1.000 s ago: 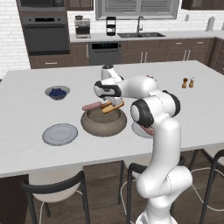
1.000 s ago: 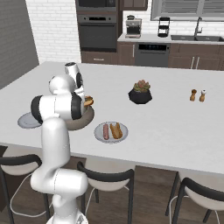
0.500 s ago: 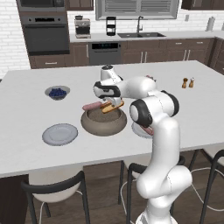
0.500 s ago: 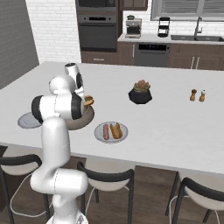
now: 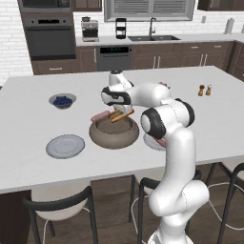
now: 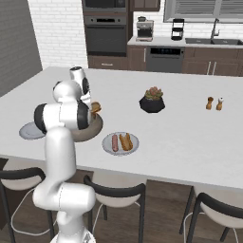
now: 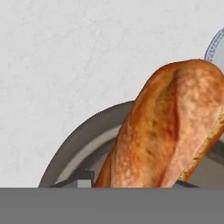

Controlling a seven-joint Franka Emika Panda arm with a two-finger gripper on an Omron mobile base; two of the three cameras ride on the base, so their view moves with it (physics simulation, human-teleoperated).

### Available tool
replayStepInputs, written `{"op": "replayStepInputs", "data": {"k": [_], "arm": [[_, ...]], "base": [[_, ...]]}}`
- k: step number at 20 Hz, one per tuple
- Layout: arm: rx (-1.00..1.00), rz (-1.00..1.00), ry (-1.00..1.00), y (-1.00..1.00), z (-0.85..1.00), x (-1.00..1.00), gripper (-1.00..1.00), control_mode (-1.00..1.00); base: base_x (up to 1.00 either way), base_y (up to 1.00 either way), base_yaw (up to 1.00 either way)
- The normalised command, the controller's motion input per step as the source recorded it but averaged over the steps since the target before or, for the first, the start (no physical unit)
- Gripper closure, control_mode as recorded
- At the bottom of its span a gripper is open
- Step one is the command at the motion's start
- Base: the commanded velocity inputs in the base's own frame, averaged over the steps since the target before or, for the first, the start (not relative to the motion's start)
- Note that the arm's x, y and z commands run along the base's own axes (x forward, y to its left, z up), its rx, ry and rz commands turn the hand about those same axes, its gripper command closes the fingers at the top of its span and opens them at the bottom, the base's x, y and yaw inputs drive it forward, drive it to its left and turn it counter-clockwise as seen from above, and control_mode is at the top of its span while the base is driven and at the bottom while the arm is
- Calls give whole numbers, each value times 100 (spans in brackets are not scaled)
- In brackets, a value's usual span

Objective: Place one bun and one sausage from the bowl on each plate.

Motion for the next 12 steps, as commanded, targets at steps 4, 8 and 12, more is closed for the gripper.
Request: {"op": "replayStepInputs", "data": {"k": [4,8,12], "arm": [[0,0,0,0,31,-50,100,-100],[0,3,0,3,46,-63,100,-100],[2,1,0,12,44,-62,100,-100]], "base": [[0,0,0],[0,0,0],[0,0,0]]}}
